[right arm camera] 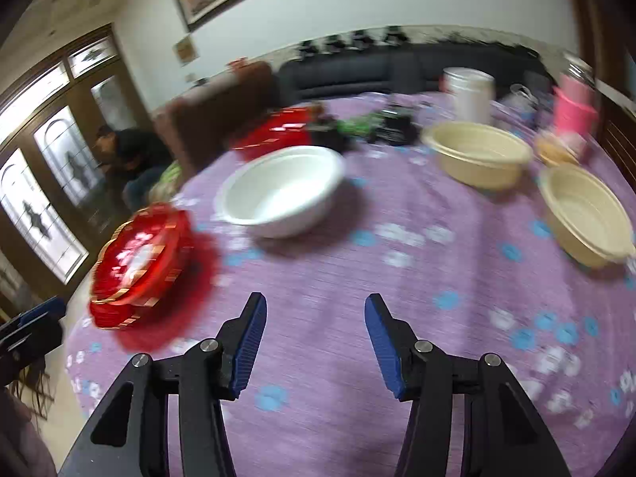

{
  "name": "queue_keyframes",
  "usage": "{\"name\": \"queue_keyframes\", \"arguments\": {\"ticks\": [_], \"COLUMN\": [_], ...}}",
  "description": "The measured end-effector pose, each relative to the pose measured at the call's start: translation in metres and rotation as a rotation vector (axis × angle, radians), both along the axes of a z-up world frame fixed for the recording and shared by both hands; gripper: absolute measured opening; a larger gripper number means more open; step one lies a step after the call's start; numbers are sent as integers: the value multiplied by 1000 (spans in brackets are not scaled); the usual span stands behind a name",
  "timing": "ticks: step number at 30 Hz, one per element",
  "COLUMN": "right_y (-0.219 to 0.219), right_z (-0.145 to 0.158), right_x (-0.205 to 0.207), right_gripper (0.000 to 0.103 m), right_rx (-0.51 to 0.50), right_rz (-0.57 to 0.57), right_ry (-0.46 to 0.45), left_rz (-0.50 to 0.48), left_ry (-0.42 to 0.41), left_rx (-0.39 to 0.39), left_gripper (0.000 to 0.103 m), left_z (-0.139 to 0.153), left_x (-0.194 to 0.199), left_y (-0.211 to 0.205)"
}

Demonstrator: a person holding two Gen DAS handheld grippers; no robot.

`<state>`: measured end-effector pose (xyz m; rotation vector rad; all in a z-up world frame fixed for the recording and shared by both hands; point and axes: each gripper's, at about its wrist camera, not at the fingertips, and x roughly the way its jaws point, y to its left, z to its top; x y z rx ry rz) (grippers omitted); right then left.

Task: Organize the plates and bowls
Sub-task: 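Withdraw the open right tool from the stack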

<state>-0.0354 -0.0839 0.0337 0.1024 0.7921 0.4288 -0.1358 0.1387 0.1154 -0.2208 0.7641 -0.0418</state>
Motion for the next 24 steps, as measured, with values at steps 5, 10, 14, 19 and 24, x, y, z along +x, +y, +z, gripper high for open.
{"name": "queue_keyframes", "arguments": {"ticks": [5, 10, 14, 19, 24], "right_y": [-68, -121, -150, -184, -233], "right_z": [-10, -14, -14, -14, -17], "right_x": [3, 2, 2, 12, 27], "right_gripper": [56, 55, 55, 55, 55], "right_rx": [22, 43, 56, 100, 190], "right_rz": [-135, -248, -307, -403, -580], "right_ry": [27, 46, 43, 44, 56], "left_rz": [-32, -61, -87, -101, -86], "left_ry": [30, 65, 87, 102, 111], "left_rx": [-2, -11, -6, 3, 5], "left_gripper": [82, 82, 82, 82, 82], "left_z": [-11, -23, -30, -36, -39], "left_x": [2, 10, 15, 17, 19], "left_y": [-18, -33, -43, -49, -46]}}
